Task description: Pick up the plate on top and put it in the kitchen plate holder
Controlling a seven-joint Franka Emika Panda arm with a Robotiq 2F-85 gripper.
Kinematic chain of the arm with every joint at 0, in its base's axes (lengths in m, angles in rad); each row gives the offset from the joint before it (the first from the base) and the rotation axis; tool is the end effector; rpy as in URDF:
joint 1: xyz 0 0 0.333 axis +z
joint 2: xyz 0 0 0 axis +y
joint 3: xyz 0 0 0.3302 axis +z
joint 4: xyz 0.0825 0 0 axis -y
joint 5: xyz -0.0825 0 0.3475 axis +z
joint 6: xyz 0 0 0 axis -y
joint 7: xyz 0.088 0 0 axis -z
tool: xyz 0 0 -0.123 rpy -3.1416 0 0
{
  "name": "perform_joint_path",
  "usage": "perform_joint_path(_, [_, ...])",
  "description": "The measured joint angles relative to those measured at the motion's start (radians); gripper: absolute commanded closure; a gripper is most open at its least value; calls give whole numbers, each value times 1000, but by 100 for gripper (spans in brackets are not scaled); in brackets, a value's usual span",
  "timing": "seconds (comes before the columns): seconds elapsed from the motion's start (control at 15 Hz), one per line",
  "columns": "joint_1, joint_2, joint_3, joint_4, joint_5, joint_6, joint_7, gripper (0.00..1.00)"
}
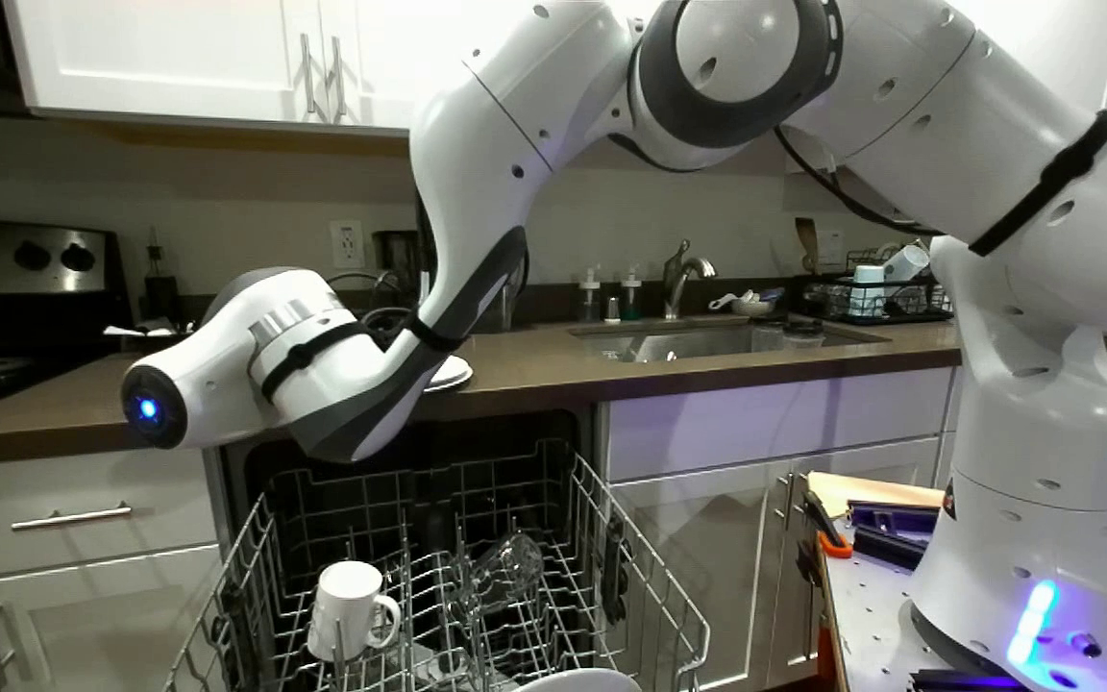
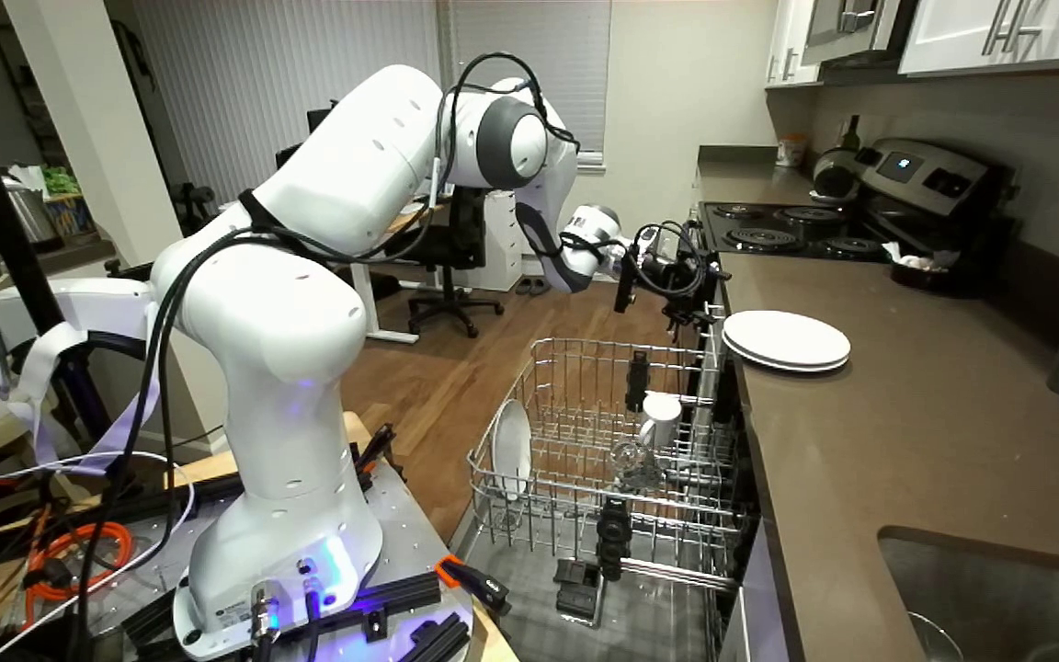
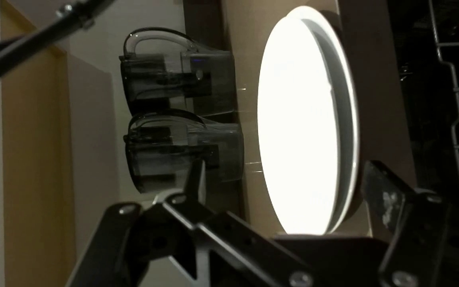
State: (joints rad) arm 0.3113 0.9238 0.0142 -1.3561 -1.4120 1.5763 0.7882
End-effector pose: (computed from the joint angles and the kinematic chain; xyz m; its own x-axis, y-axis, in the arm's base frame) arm 0.6882 0.1018 0.2288 0.9755 0.2082 0.0715 -0.0411 -0.1469 0.9883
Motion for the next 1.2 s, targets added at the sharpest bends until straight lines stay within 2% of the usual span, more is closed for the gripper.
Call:
perform_joint_path(0.13, [-22,6,4,20,2,7,-38,3])
perform_joint_path(0.2, [-29,9,4,29,4,7,-52,14])
perform_joint_path(0.27, [-35,12,5,37,5,8,-65,13])
perform_joint_path(0.33, [-38,16,6,43,6,9,-76,4])
perform_joint_path(0.4, [-41,19,8,47,7,10,-83,7])
perform_joint_path(0.47, [-42,22,10,50,8,11,-87,20])
perform_joint_path(0.6, [-44,26,11,56,8,12,-97,24])
perform_joint_path(0.67, [-45,28,12,59,8,13,-104,30])
perform_joint_path(0.8, [-47,31,15,62,14,28,-117,30])
perform_joint_path(0.93, [-49,32,16,66,23,42,-131,23])
perform_joint_path(1.13, [-59,32,18,85,41,57,-171,18])
perform_joint_path(1.2, [-63,32,19,93,47,65,-185,21])
